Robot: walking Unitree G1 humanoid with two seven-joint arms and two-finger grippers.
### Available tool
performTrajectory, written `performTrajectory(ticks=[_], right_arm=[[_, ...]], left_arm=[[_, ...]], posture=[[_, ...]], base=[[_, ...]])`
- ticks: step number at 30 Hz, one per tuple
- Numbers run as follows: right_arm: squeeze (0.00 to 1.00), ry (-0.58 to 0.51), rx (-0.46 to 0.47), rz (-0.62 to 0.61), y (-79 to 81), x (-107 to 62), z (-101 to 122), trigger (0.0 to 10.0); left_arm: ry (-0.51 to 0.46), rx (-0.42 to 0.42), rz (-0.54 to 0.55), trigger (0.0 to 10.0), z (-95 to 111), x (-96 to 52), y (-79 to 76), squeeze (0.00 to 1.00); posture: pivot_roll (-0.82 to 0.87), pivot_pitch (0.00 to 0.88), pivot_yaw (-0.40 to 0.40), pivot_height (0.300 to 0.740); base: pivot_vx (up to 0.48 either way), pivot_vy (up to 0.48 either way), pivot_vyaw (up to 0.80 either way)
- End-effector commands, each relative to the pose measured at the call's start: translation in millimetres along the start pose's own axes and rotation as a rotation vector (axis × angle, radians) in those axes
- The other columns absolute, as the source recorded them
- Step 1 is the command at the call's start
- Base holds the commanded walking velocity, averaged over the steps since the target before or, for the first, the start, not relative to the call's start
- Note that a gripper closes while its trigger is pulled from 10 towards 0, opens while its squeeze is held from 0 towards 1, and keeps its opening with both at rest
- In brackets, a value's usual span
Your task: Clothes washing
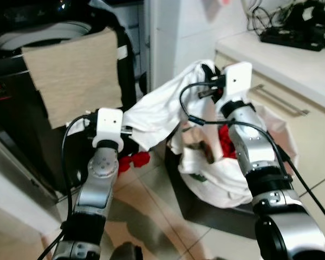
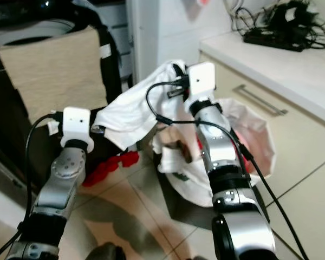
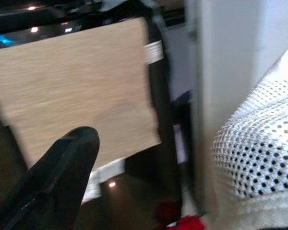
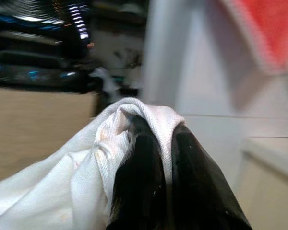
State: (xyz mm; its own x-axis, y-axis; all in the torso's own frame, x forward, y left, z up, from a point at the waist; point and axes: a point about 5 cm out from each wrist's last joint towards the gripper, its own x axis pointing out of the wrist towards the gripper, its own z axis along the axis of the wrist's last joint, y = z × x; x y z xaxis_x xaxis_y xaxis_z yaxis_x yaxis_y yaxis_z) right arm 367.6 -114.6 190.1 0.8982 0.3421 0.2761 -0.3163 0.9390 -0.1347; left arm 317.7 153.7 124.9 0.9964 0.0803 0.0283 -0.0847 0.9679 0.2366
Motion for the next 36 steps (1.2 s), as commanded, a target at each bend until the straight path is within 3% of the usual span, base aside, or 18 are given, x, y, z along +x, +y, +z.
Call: performTrajectory(ticks=[1, 8, 17, 31, 36], right_arm=[[0.0, 0.004, -0.009, -0.018, -6.1, -2.2, -2, 0.0], [0.0, 0.035, -0.018, -0.034, -10.7, -4.5, -10, 0.0], [0.0, 0.057, -0.025, -0.033, -10.3, -6.7, -17, 0.0], [0.0, 0.074, -0.035, -0.043, -12.3, -6.1, -22, 0.0], [0.0, 0.123, 0.0, -0.04, -8.0, -8.2, -31, 0.0]], left_arm=[[-0.01, 0.014, 0.003, 10.0, 4, 0.8, -3.3, 0.0], [-0.034, 0.088, -0.042, 10.0, 7, 1.2, -10.9, 0.0], [-0.042, 0.108, -0.064, 10.0, 7, -0.9, -12.7, 0.0], [-0.037, 0.105, -0.051, 10.0, 6, 0.6, -9.6, 0.0], [-0.005, 0.082, -0.035, 10.0, 0, 0.7, -5.5, 0.0]], posture=[[-0.04, 0.0, -0.003, 0.74], [-0.04, 0.0, 0.002, 0.74], [-0.03, 0.0, 0.001, 0.74], [-0.03, 0.0, 0.009, 0.74], [-0.02, 0.0, 0.0, 0.74]], base=[[0.0, 0.48, 0.44], [0.0, 0.0, 0.44], [0.0, -0.442, 0.44], [0.101, -0.407, 0.44], [0.118, -0.15, 0.36]])
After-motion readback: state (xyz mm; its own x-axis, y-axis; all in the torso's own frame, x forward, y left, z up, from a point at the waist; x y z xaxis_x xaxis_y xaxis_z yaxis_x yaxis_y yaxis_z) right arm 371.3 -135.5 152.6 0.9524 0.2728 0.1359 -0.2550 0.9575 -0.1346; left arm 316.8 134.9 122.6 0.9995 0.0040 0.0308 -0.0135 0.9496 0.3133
